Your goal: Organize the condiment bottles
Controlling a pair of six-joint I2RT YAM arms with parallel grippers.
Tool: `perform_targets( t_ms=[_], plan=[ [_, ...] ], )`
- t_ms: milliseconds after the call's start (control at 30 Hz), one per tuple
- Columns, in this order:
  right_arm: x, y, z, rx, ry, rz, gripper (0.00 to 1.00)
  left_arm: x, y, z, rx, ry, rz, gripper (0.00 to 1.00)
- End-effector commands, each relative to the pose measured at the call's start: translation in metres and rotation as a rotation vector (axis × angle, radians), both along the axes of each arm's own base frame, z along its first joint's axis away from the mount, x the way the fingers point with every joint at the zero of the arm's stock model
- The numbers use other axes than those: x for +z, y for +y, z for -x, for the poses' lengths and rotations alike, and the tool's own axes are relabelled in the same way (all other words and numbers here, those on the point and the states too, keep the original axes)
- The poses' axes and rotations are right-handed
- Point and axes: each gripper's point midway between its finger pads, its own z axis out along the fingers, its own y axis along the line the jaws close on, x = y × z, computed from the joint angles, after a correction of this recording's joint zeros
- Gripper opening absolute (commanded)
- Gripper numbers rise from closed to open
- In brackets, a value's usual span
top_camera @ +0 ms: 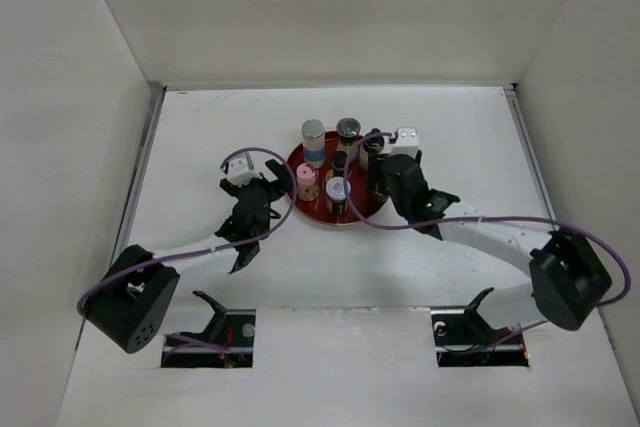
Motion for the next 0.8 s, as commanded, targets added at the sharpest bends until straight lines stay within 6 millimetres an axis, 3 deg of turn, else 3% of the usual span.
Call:
perform_targets(
  t_ms=[0,267,433,500,633,767],
  plan=[
    [0.056,0.034,-0.032,0.037,-0.176,-0.123,0.49,0.014,0.018,-0.002,0.073,-0.054,0.032,1.00],
    [0.029,0.053,-0.049,0.069,-0.150,-0.093,0.52,0.018,0.028,-0.003,0.092,-0.062,0.048,1.00],
    [0.015,0.048,-0.049,0.040,-0.123,-0.072,0.83,0.022,0.024,-0.003,0.086,-0.065,0.072,1.00],
    [0.021,0.044,-0.047,0.024,-0.136,-0.084,0.99,0.026,0.025,-0.004,0.096,-0.054,0.067,1.00],
    [0.049,0.036,-0.032,0.015,-0.185,-0.138,1.00,0.025,0.045,-0.002,0.202,0.013,0.034,1.00],
    [0.075,0.020,-0.003,-0.010,-0.253,-0.219,1.00,0.026,0.050,0.000,0.230,0.084,-0.012,1.00]
  ],
)
